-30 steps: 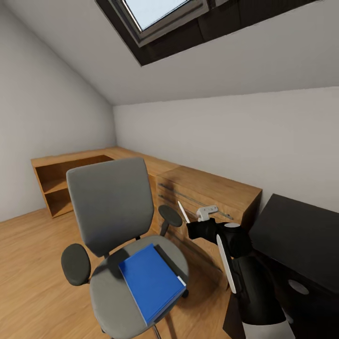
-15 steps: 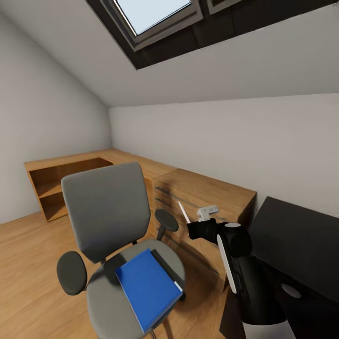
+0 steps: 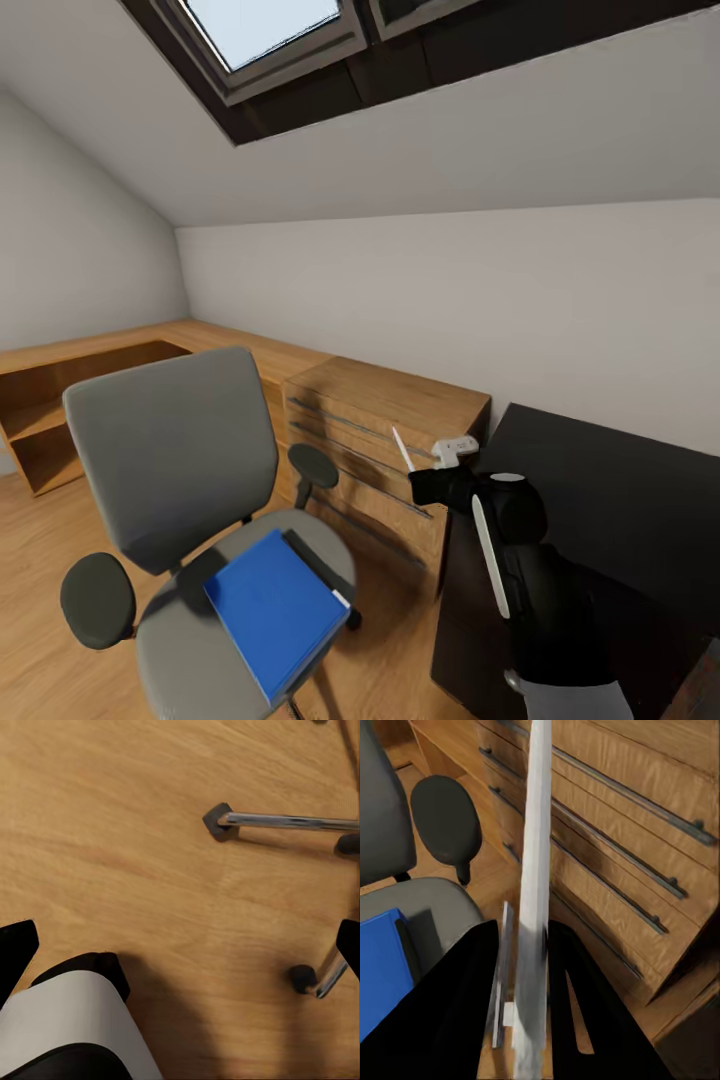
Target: In the bedroom, organize the workspace by keeping the computer under the desk, ensuring the monitor is on the desk, placing the keyboard on the desk next to the monitor, placing the mouse on the desk next to the keyboard, moving the folder from the swivel chair onto the desk next to the mouse, stacking the notebook on top of the folder with the pen on top of the notebook, and positioning the swivel chair next to the desk.
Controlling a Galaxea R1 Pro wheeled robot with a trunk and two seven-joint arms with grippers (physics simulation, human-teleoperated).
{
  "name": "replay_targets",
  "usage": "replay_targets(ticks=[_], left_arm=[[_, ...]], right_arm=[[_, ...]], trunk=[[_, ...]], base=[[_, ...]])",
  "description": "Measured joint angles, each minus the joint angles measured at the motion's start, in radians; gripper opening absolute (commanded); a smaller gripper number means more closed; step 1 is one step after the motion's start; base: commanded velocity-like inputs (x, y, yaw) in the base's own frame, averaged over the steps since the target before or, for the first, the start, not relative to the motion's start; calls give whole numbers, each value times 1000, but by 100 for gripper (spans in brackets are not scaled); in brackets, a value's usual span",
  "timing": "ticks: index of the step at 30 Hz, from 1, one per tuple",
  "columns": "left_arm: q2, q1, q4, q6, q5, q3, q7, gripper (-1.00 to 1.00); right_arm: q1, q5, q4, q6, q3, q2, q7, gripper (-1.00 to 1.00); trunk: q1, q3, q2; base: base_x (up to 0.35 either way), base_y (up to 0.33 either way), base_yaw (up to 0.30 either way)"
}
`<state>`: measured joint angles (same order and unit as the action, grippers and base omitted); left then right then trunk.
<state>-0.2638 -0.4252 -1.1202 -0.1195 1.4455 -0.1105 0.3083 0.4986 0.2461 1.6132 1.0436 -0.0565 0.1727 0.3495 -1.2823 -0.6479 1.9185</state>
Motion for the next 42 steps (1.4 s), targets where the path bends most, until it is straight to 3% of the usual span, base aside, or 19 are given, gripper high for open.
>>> replay_targets(ticks=[13,17,27,32,35,38,42], left_arm=[[3,0,7,2,1,1,-4,100],[3,1,8,7,2,2,-5,100],[4,2,8,12,1,1,-4,100],[4,2,8,13,1,0,-3,100],[4,2,8,13,1,0,-2,100],[5,2,9,12,1,0,-2,100],[6,2,10,12,1,-1,-2,100]], right_arm=[[1,2,0,0,13,0,-5,-100],[2,3,0,0,28,0,-44,-100],[28,2,-3,0,125,1,-152,-100],[42,-2,-12,0,150,1,-228,-100],[57,-3,-37,0,180,1,-274,-100],[101,-1,-97,0,246,1,-297,-100],[124,-3,-149,0,276,1,-304,-100]], trunk=[[0,0,0],[0,0,0],[0,0,0],[0,0,0],[0,0,0],[1,0,0],[1,0,0]], base=[[-196,-4,-294],[-17,-1,-169],[-3,0,-28],[0,0,-3],[25,-2,-1],[172,-36,0],[262,-70,0]])
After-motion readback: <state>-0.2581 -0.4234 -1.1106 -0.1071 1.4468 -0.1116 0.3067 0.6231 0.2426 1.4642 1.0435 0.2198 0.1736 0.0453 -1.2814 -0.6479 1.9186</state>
